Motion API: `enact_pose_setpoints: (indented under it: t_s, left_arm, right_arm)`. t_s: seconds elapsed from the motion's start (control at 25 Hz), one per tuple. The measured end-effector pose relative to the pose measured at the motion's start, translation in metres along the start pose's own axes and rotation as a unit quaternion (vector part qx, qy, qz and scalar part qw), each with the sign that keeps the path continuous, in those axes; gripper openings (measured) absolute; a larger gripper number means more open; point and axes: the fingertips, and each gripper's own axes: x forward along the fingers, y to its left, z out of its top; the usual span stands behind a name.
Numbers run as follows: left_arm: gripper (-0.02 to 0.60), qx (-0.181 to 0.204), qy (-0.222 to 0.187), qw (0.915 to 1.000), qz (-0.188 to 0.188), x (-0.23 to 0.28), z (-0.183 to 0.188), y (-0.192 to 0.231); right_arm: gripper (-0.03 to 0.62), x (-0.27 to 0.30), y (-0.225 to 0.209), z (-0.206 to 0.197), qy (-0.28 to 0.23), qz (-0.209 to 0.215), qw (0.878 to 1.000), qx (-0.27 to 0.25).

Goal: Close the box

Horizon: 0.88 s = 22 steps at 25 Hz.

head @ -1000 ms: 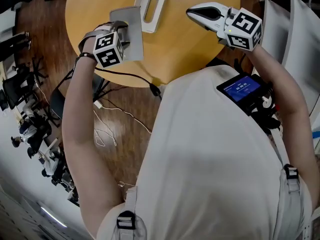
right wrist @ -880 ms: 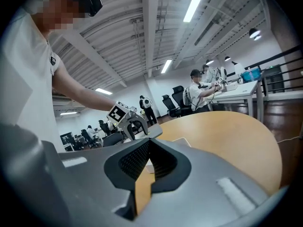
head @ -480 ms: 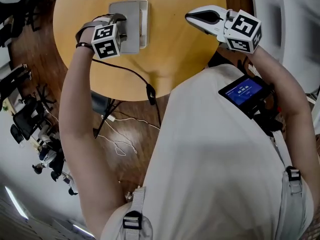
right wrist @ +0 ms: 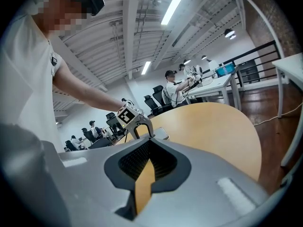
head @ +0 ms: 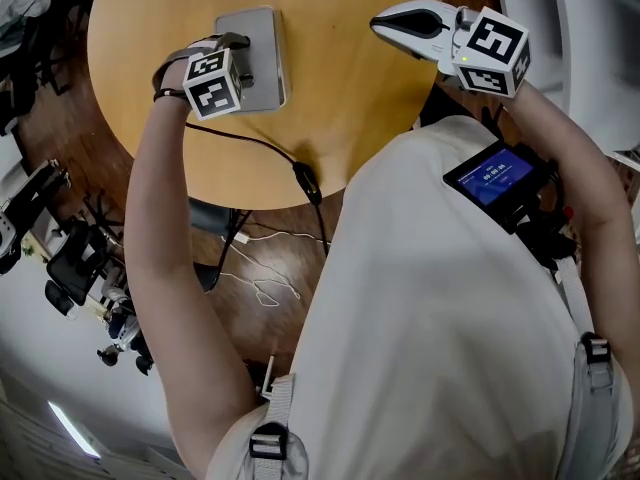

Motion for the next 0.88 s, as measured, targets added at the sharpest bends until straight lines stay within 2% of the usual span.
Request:
enact_pose_setpoints:
  t_s: [0.32,0.68,0.88]
  left_arm:
    - [0.273,-0.027,-0.002,0.9996,0.009,0.0091,0.0062,-0.0052]
    - [0.276,-0.014,0.004,0.9998,0.014,0.0082,0.0075,-0.0046]
    - [0.285,-0.009,0.008,0.9999,0.004,0.0103,0.0094,-0.0023]
  right_arm:
    - [-0.002,0.0040,0.0025,0.0005,0.001,0.006,1.000,0.003]
    - [-0.003,0.0056,0.0032,-0.0015,0.007,0.008,1.000,0.007]
    - [-0.002,0.0082,0.0047,0.0000,0.009,0.010,1.000,0.004]
